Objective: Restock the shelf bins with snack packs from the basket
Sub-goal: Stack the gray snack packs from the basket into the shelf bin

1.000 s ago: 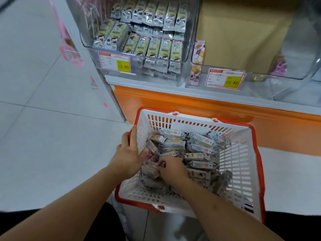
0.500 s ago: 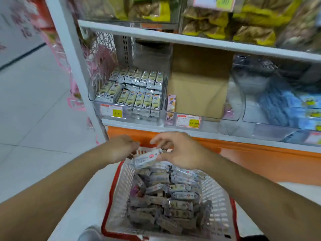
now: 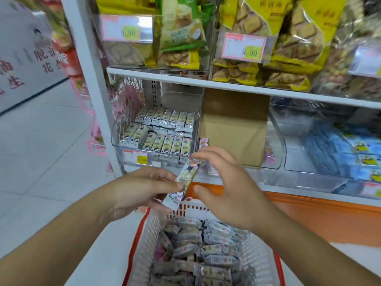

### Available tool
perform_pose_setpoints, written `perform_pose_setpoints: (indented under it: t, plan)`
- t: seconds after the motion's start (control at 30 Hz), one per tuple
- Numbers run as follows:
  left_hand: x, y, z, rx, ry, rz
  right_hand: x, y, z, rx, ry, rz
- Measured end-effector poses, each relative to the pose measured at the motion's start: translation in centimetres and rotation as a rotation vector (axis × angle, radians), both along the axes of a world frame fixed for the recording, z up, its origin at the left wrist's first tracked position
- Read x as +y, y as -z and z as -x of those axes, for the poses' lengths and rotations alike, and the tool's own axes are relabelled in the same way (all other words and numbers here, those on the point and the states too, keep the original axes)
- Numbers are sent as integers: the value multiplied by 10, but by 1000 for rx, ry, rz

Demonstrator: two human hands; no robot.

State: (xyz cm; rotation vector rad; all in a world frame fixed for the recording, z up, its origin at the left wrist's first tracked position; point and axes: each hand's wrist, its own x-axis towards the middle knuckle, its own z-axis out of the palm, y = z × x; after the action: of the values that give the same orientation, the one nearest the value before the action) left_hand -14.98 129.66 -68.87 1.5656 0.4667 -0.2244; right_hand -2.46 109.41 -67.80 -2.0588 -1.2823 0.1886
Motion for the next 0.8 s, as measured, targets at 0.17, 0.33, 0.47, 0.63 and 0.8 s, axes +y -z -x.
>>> perform_pose_setpoints:
  t: [0.17,0.33,0.47,0.63,0.8]
  plan:
    - [-3,6,-7,-38,-97,22,16,10,10,-9,3,111]
    - [0,0,-10,-33,-189,1,33,18,5,-17,33,79]
    - [15,-5,-9,-28,-151,-78,47,19,2,-26,58,88]
    - [59,-2,-5,-74,-272,-542,98,-3,-20,-71,127,45]
    - [111,20,10,113,-56,-1021,176,-1,-51,-54,129,139]
